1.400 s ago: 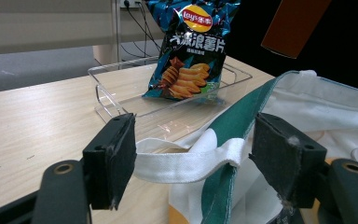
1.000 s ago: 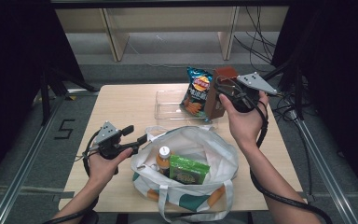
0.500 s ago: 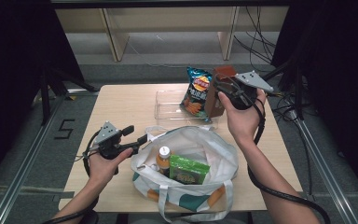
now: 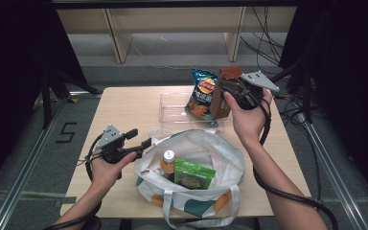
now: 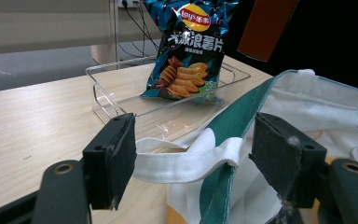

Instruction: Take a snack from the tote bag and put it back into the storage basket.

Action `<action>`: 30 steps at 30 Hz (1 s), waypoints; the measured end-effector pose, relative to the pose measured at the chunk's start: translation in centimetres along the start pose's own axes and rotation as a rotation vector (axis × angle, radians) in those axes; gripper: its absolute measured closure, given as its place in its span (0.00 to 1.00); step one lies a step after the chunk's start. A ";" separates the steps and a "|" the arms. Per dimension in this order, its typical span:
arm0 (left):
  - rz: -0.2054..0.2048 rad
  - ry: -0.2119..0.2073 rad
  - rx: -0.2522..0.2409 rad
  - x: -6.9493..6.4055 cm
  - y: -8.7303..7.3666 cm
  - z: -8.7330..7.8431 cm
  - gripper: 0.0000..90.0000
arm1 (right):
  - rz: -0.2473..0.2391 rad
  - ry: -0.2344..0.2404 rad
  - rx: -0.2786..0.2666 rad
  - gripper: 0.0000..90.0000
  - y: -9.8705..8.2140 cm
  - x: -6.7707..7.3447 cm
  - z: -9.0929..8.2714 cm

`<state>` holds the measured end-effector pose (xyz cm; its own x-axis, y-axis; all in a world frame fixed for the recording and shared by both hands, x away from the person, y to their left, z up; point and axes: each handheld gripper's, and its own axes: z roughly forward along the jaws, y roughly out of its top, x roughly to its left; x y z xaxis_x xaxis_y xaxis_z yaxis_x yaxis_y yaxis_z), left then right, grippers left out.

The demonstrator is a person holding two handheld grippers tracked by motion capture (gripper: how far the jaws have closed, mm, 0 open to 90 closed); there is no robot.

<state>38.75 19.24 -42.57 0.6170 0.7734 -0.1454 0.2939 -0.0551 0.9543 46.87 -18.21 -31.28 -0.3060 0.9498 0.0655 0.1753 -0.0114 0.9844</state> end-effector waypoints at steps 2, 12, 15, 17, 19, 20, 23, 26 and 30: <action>0.000 0.000 0.000 0.0 0.0 0.0 0.33 | -0.007 0.007 0.004 0.43 0.0 -0.1 0.2; 0.002 0.000 0.000 0.0 0.0 0.0 0.33 | 0.000 -0.012 0.012 0.43 -0.2 -0.4 0.8; 0.001 0.000 -0.002 0.0 0.0 0.0 0.33 | -0.004 -0.014 0.017 0.43 -0.3 -0.6 0.9; 0.001 -0.001 -0.001 0.0 0.0 0.0 0.33 | 0.002 -0.012 0.015 0.43 -0.2 -0.6 1.1; 0.001 0.000 -0.001 0.0 0.0 0.0 0.33 | 0.010 -0.017 0.020 0.43 -0.2 -0.6 1.2; 0.001 0.000 -0.001 0.0 0.0 0.0 0.33 | -0.004 -0.014 0.017 0.43 -0.2 -0.7 1.3; 0.001 0.000 -0.001 0.0 0.0 0.0 0.33 | 0.019 -0.023 0.025 0.43 -0.2 -0.6 1.5; 0.001 -0.006 -0.007 0.0 0.0 0.0 0.33 | -0.006 -0.024 0.019 0.43 -0.3 -0.9 1.8; -0.001 -0.002 0.000 -0.1 0.0 0.0 0.33 | 0.013 -0.030 0.029 0.43 -0.3 -1.0 2.1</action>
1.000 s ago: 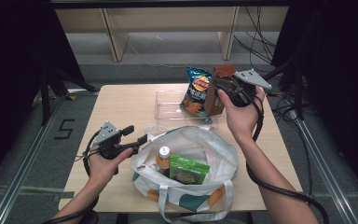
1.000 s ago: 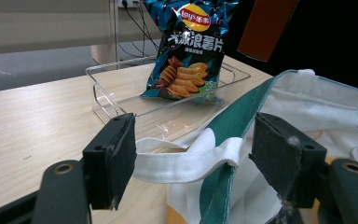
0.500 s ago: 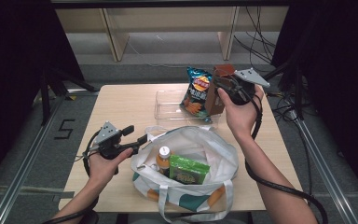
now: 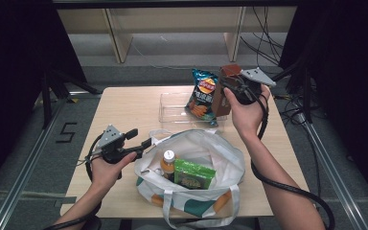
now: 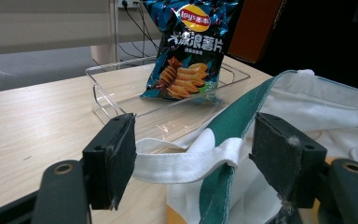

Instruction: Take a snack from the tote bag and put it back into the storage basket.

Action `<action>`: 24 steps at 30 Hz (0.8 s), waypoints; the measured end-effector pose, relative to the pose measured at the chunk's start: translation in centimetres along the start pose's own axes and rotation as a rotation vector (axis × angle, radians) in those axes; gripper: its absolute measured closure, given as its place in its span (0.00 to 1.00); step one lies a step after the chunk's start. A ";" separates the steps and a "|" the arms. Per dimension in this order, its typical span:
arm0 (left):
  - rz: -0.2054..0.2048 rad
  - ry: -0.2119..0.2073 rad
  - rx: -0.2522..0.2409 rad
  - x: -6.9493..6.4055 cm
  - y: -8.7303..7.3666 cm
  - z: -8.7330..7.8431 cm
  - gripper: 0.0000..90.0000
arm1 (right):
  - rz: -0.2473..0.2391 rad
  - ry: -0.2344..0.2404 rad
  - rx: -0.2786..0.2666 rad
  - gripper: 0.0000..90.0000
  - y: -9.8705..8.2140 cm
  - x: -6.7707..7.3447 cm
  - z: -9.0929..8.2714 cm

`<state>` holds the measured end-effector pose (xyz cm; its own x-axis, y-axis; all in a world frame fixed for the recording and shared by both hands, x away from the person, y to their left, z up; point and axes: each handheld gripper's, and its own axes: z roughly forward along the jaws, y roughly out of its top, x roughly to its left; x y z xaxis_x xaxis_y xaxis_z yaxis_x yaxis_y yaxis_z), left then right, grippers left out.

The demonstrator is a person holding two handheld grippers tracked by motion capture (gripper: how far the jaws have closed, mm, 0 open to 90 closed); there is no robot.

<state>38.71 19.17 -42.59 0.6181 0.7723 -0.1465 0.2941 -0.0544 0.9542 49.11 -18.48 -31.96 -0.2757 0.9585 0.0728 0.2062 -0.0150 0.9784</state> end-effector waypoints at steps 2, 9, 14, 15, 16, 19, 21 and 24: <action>0.000 0.000 -0.001 0.0 0.0 0.0 0.33 | -0.002 -0.003 0.009 0.43 0.1 -0.1 0.1; 0.000 -0.008 -0.008 0.0 0.0 0.0 0.33 | -0.023 -0.007 0.000 0.43 0.3 -0.5 0.6; 0.002 -0.006 -0.008 0.1 0.0 0.0 0.33 | -0.005 -0.014 0.007 0.43 0.3 -0.4 0.9; 0.002 -0.002 -0.004 0.0 0.0 0.0 0.33 | -0.005 -0.015 0.008 0.43 0.3 -0.4 0.9; 0.002 0.002 -0.001 0.0 0.1 -0.1 0.33 | -0.013 -0.013 0.005 0.43 0.3 -0.5 1.1; 0.003 0.001 -0.002 0.0 0.1 -0.1 0.33 | -0.004 -0.016 0.011 0.43 0.3 -0.5 1.2; 0.003 0.002 -0.002 0.1 0.1 -0.1 0.33 | -0.008 -0.014 0.011 0.43 0.3 -0.5 1.4; 0.001 0.002 -0.003 0.1 0.1 -0.1 0.33 | 0.005 -0.021 0.006 0.43 0.4 -0.3 1.6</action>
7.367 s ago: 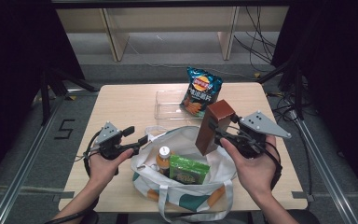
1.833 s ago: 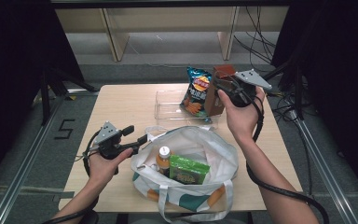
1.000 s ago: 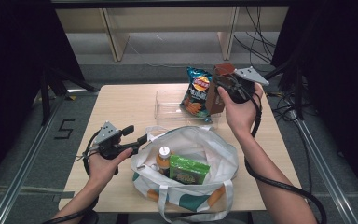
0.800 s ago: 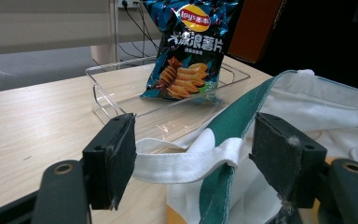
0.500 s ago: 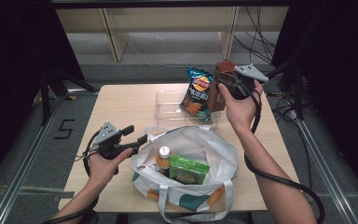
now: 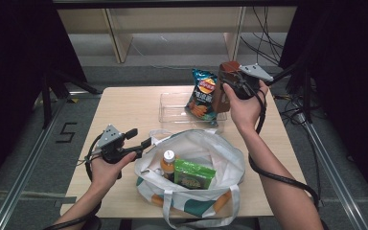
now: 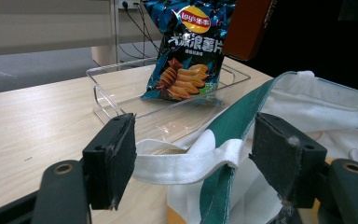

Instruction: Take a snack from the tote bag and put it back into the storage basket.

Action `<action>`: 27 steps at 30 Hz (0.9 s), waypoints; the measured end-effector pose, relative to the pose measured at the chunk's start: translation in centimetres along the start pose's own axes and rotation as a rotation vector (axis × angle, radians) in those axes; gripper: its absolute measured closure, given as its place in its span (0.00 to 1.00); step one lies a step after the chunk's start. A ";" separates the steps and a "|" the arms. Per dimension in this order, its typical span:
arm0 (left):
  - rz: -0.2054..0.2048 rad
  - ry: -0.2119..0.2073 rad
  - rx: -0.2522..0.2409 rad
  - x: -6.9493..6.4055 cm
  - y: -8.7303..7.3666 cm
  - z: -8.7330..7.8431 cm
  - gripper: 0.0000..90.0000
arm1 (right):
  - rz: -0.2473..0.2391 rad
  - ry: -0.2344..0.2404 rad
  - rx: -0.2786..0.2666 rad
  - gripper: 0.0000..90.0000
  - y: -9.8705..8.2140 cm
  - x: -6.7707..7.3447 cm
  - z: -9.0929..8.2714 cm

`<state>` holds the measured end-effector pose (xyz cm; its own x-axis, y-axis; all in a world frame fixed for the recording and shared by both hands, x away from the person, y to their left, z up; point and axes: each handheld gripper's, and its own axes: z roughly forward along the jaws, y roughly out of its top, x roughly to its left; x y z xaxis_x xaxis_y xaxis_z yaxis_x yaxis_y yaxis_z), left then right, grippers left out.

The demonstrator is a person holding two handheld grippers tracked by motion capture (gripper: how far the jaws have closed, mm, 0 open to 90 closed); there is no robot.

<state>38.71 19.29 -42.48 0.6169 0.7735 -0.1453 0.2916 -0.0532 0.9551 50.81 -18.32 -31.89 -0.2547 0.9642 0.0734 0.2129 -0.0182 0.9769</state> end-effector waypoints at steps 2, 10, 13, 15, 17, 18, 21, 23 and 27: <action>-0.001 -0.001 -0.001 0.0 0.0 0.0 0.33 | 0.002 0.006 -0.005 0.43 0.0 0.0 0.2; 0.000 -0.001 0.000 0.0 0.0 0.0 0.33 | 0.004 -0.004 0.004 0.43 -0.1 -0.1 0.6; 0.000 -0.001 0.000 0.0 0.0 0.0 0.33 | 0.006 -0.009 0.007 0.43 -0.1 -0.2 0.8; 0.000 -0.001 0.000 0.0 0.0 0.0 0.33 | -0.001 -0.008 0.005 0.43 -0.1 -0.3 1.0; -0.002 -0.002 -0.001 0.0 0.0 0.0 0.33 | 0.000 -0.014 0.002 0.43 -0.1 -0.3 1.1; -0.001 -0.002 -0.001 0.0 0.0 0.0 0.33 | 0.011 -0.014 0.005 0.43 -0.1 -0.2 1.2; -0.001 -0.002 -0.001 0.0 -0.1 0.1 0.33 | 0.020 -0.021 0.014 0.43 -0.1 -0.2 1.3; 0.000 -0.007 -0.004 0.0 -0.1 0.1 0.33 | 0.001 -0.023 0.012 0.43 -0.1 -0.2 1.5; 0.000 -0.008 -0.006 0.0 -0.1 0.1 0.33 | 0.009 -0.032 0.015 0.43 -0.3 -0.1 1.8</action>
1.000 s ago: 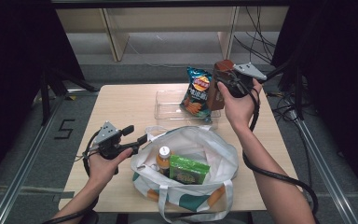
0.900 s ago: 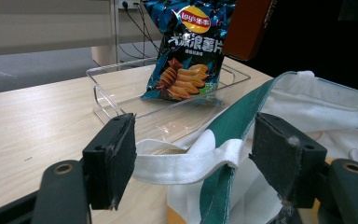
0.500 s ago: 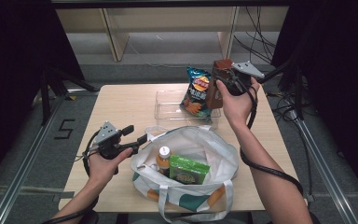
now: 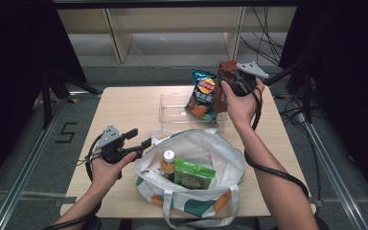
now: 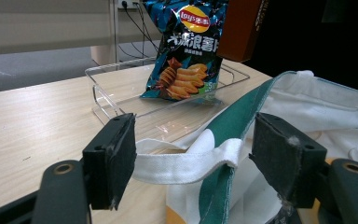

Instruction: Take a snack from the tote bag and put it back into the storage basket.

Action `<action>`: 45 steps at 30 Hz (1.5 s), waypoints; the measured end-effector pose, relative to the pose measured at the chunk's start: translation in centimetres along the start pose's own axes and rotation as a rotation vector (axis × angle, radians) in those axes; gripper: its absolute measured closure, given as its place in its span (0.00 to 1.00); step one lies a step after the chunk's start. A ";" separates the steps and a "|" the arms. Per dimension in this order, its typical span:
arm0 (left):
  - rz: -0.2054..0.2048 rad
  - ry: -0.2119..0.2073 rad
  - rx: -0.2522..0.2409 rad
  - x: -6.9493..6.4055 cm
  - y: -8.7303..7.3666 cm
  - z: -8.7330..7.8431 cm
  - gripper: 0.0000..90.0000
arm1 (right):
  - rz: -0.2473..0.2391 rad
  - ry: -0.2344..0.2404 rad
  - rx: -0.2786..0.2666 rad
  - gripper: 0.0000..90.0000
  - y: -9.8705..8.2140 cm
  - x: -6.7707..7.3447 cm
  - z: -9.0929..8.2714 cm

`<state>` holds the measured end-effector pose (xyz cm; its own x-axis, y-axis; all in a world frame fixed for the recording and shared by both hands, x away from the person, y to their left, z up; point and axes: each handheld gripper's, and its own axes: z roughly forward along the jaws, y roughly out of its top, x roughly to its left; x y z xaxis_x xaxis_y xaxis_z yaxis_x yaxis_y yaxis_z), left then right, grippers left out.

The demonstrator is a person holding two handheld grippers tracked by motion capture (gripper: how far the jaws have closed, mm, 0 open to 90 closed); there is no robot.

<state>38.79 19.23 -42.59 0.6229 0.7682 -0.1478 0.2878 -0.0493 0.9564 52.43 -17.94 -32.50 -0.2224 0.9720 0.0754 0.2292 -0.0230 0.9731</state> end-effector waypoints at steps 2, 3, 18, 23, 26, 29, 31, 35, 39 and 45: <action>0.000 0.005 0.005 0.0 0.0 0.0 0.33 | -0.007 0.000 0.001 0.43 0.0 0.1 0.0; 0.000 0.005 0.006 0.0 0.0 -0.1 0.33 | 0.000 0.002 0.004 0.43 0.0 0.2 0.1; 0.000 -0.004 -0.001 0.0 0.0 0.0 0.33 | -0.009 0.000 0.022 0.43 -1.1 1.3 0.9; -0.001 -0.004 0.000 -0.1 0.0 0.0 0.33 | 0.001 0.002 0.035 0.43 -1.5 1.5 1.2; -0.001 -0.004 0.001 -0.1 0.0 0.0 0.33 | 0.000 -0.004 0.031 0.43 -1.7 1.5 1.4; -0.001 0.002 0.009 -0.1 0.0 0.0 0.33 | 0.008 -0.008 0.040 0.43 -1.8 1.6 1.5; 0.002 0.000 0.009 -0.1 0.0 0.0 0.33 | 0.014 -0.010 0.045 0.43 -1.8 1.6 1.6; -0.002 0.001 0.007 -0.1 0.0 0.0 0.33 | 0.012 -0.014 0.048 0.43 -2.0 1.6 1.8; 0.000 0.000 0.008 -0.1 0.0 0.0 0.33 | 0.007 -0.021 0.041 0.43 -2.2 1.5 2.0; 0.000 0.000 0.009 -0.1 0.0 0.0 0.33 | 0.015 -0.028 0.050 0.43 -2.4 1.6 2.2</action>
<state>38.72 19.15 -42.62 0.6228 0.7684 -0.1473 0.2942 -0.0555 0.9541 53.58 -15.82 -35.19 -0.1923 0.9778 0.0830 0.2797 -0.0265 0.9597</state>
